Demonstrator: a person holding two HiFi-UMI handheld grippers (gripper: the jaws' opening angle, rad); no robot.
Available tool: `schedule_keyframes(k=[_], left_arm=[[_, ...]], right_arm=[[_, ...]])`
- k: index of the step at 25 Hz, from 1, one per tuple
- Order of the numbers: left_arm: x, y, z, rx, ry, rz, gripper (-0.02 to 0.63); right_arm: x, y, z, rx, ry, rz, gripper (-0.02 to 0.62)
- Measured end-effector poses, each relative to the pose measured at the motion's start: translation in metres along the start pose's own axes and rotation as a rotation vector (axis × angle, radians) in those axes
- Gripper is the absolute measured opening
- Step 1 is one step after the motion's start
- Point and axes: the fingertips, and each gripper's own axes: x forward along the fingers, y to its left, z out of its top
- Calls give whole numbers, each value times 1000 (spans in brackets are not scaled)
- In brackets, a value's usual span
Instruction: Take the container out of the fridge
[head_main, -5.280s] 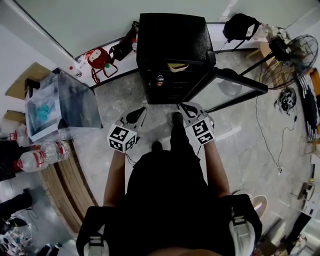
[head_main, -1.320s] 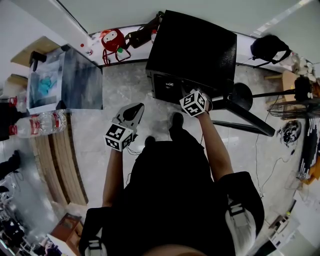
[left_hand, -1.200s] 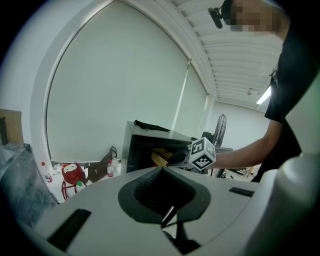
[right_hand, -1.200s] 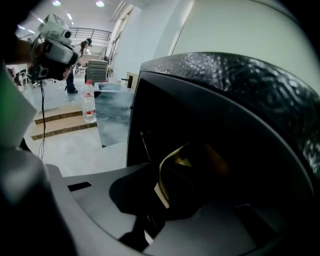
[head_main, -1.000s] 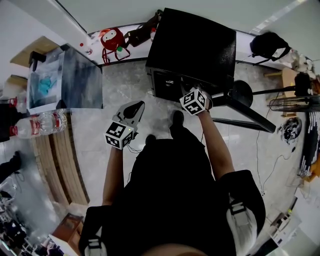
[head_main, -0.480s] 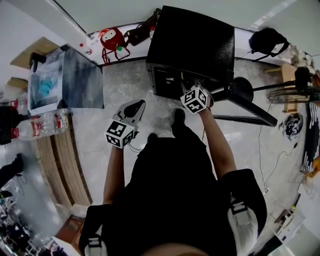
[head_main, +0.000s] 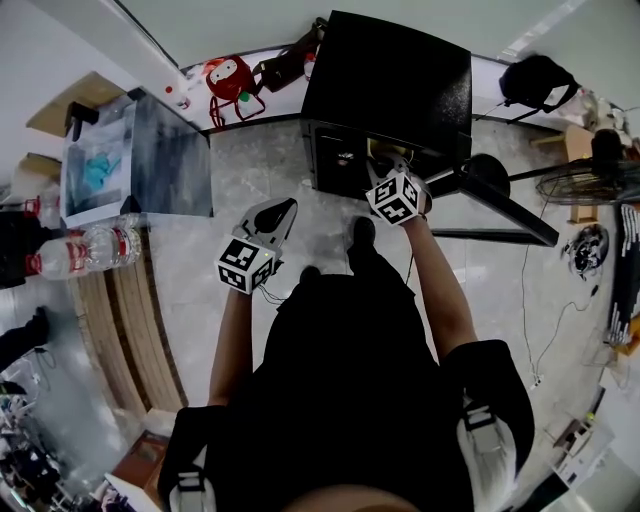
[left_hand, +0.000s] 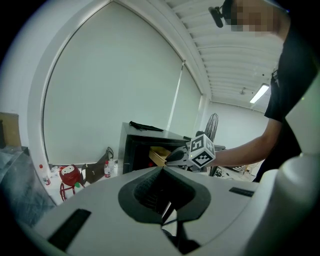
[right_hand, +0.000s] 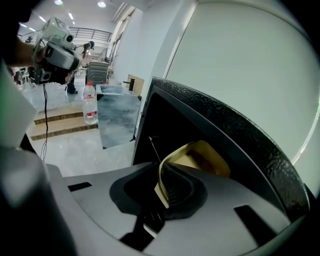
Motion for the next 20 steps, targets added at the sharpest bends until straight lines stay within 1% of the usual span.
schedule_keyframes(k=[8,12,20], left_arm=[[-21,-9,-6,9,1,-14,15],[-30,-11,-16,9,5,-21,15],[-59,-13,-26,13,-6,-27,15]], right_arm=[[-14,17,3,12,-3,-14,35],[-18,22,1,14,2,-29,35],[-30,53,2,27,9,-34,35]])
